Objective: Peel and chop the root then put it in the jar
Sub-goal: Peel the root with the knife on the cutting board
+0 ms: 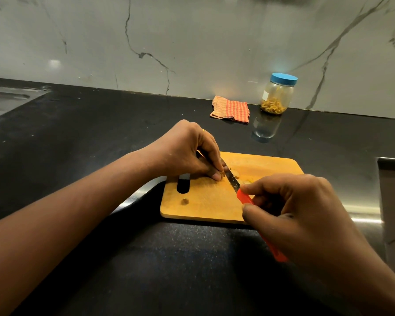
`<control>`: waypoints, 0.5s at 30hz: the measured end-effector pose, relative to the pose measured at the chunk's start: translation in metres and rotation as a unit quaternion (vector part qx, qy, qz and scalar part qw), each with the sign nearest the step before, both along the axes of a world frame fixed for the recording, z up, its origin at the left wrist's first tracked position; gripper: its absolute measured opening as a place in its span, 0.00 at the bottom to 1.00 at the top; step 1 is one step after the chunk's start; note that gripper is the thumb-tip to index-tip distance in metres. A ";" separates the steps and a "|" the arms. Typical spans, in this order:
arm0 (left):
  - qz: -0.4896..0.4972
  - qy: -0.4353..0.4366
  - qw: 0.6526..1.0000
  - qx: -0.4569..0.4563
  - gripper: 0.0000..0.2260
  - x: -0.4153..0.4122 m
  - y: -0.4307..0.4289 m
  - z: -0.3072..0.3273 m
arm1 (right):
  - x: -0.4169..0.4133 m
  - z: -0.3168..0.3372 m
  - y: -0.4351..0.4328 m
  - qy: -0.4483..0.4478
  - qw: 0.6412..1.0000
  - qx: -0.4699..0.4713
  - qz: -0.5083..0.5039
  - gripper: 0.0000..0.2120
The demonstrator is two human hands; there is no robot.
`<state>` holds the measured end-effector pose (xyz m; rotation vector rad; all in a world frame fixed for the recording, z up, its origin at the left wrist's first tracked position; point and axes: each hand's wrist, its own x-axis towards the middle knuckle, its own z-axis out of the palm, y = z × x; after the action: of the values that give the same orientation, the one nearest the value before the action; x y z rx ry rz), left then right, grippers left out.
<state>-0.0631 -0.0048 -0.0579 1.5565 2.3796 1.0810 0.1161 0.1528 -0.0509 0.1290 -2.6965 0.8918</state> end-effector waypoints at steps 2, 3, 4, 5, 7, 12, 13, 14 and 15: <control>-0.004 0.006 1.000 0.001 0.06 0.000 0.000 -0.001 | 0.000 0.000 0.000 0.005 1.000 0.009 -0.001 0.13; -0.006 0.009 1.000 0.001 0.05 0.000 0.000 -0.001 | 0.000 0.000 0.000 0.006 1.000 0.012 -0.001 0.13; -0.007 0.011 1.000 0.001 0.05 0.000 0.000 -0.001 | 0.000 0.001 0.000 0.005 1.000 0.013 -0.001 0.14; -0.008 0.013 1.000 0.000 0.05 0.000 0.000 -0.001 | 0.000 0.001 0.000 0.004 1.000 0.015 0.001 0.14; -0.007 0.016 1.000 -0.002 0.05 -0.001 0.000 0.000 | 0.001 0.001 0.000 0.004 1.000 0.019 0.004 0.15; -0.003 0.013 1.000 -0.005 0.05 0.000 0.001 0.000 | 0.000 0.000 -0.001 0.011 0.999 0.033 -0.002 0.15; -0.003 0.014 1.000 -0.005 0.05 0.000 0.001 0.001 | -0.001 0.000 -0.002 0.013 0.999 0.041 -0.002 0.15; -0.002 0.015 1.000 -0.006 0.05 -0.001 0.001 0.001 | -0.001 0.000 -0.003 0.015 0.999 0.050 0.000 0.14; -0.002 0.017 1.000 -0.006 0.05 -0.001 0.001 0.001 | -0.002 0.000 -0.004 0.015 0.998 0.057 0.004 0.14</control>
<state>-0.0639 -0.0036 -0.0570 1.5882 2.3988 1.0451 0.1143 0.1493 -0.0507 0.1756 -2.7207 0.7314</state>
